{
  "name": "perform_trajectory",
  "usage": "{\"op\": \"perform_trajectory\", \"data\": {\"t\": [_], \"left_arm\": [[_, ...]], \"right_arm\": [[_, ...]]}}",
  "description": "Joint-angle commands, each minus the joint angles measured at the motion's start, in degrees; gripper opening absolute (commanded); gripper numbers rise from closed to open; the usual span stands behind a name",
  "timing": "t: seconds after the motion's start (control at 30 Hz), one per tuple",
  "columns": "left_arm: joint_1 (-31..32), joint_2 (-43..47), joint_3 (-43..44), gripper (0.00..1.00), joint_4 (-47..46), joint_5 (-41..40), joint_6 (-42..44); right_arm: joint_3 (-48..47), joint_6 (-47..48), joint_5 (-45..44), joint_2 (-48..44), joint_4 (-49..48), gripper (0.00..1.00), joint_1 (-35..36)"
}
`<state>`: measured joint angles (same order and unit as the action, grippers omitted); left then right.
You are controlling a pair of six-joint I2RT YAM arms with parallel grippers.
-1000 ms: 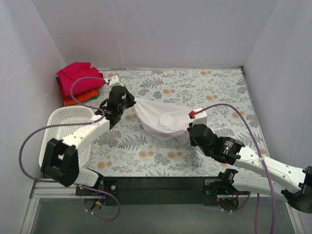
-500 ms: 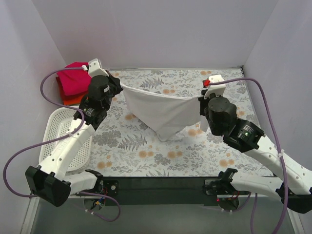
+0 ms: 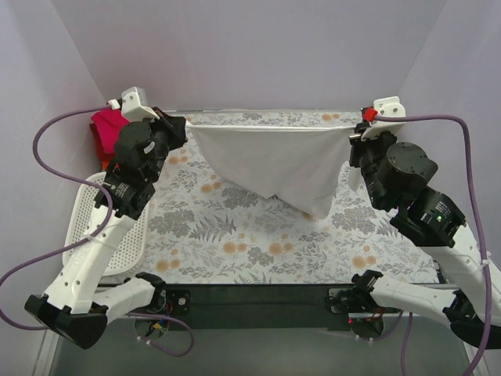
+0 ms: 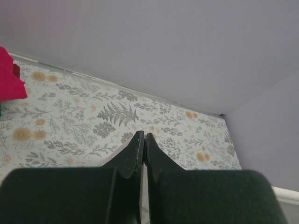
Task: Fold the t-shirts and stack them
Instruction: Flatten the tshirt out
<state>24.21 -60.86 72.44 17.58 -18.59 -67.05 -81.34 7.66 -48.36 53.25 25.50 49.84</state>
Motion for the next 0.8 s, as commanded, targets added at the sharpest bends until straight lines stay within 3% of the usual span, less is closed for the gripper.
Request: {"op": "perform_trajectory", "data": {"t": [0.0, 0.3, 0.53, 0.77], "left_arm": [[-0.3, 0.6, 3.4, 0.0, 4.0, 2.2, 1.9], [-0.3, 4.6, 13.6, 0.0, 7.8, 8.9, 2.5], [-0.3, 7.3, 16.2, 0.0, 11.7, 16.0, 1.8], [-0.3, 11.0, 16.2, 0.0, 11.3, 22.3, 1.5]], "right_arm": [[-4.4, 5.4, -0.7, -0.2, -1.5, 0.01, -0.4], [-9.2, 7.5, 2.8, -2.6, -0.1, 0.01, -0.3], [-12.8, 2.5, 7.2, -5.4, 8.5, 0.01, -0.3], [-14.2, 1.3, 13.6, -7.2, 8.8, 0.01, -0.3]]}}
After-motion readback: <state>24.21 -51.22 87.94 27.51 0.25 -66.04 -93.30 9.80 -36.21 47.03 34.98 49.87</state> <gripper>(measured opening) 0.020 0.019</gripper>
